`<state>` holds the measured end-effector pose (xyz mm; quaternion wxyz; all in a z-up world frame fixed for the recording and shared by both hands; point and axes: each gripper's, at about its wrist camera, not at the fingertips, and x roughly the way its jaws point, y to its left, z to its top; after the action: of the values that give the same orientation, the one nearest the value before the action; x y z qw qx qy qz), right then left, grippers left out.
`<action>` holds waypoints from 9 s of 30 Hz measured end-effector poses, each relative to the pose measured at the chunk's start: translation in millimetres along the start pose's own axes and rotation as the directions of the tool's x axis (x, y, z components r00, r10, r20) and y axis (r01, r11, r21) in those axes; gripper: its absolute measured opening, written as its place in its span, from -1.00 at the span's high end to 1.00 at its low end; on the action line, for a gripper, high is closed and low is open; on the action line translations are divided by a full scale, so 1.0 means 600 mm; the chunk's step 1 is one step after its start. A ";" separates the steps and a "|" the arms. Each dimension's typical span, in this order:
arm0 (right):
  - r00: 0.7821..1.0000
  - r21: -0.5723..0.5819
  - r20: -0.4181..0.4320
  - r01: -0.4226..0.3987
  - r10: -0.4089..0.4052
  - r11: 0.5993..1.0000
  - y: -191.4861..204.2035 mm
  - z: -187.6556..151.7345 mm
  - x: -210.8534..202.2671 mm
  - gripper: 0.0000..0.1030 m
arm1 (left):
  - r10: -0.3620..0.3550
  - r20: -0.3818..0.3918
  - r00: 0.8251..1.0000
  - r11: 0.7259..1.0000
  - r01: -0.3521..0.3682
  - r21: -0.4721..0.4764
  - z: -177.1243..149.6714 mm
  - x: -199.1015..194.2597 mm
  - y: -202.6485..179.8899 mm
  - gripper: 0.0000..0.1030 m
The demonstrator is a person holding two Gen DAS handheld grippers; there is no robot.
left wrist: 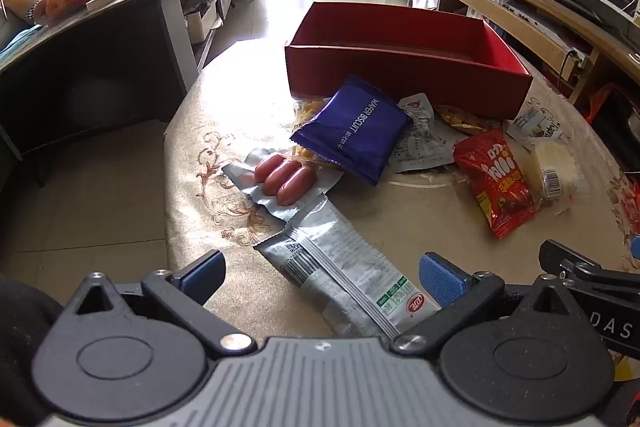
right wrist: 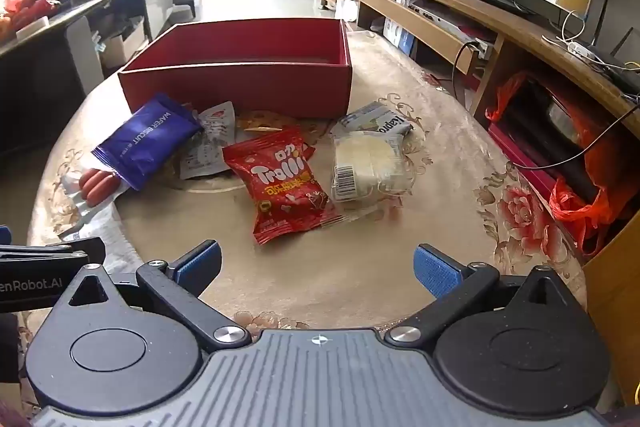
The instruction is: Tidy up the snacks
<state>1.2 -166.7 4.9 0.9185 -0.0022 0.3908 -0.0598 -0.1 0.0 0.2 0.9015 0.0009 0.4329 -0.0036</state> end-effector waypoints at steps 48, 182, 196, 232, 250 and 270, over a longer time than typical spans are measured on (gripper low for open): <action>0.999 0.001 -0.033 0.005 -0.005 1.000 -0.005 -0.005 0.014 -1.00 | 0.001 -0.033 0.999 1.000 0.000 0.013 -0.006 0.012 -0.007 -0.94; 0.975 -0.091 -0.077 -0.217 0.210 0.972 0.030 0.219 0.141 -0.11 | -0.159 -0.016 0.987 0.986 0.160 0.045 0.246 0.107 -0.031 0.19; 0.982 -0.049 -0.039 -0.187 0.185 0.981 0.035 0.305 0.219 -0.11 | -0.132 0.039 0.991 0.991 0.130 0.043 0.371 0.181 -0.059 0.19; 0.982 -0.065 -0.114 -0.160 0.152 0.985 0.061 0.327 0.375 -0.23 | -0.007 -0.094 0.996 0.997 0.015 0.080 0.399 0.365 -0.080 0.12; 0.995 -0.072 -0.020 -0.096 0.094 0.993 0.052 0.346 0.312 -0.54 | -0.045 -0.012 0.999 0.999 0.045 0.031 0.407 0.280 -0.049 -0.19; 0.995 -0.064 0.027 -0.091 0.093 0.994 0.039 0.306 0.206 -0.61 | -0.115 -0.008 0.993 0.993 0.115 0.027 0.337 0.182 -0.035 -0.25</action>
<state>220.6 -165.3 42.6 0.9256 -0.0140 0.3783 -0.0049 225.8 -22.4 41.2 0.8983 -0.0117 0.4348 -0.0615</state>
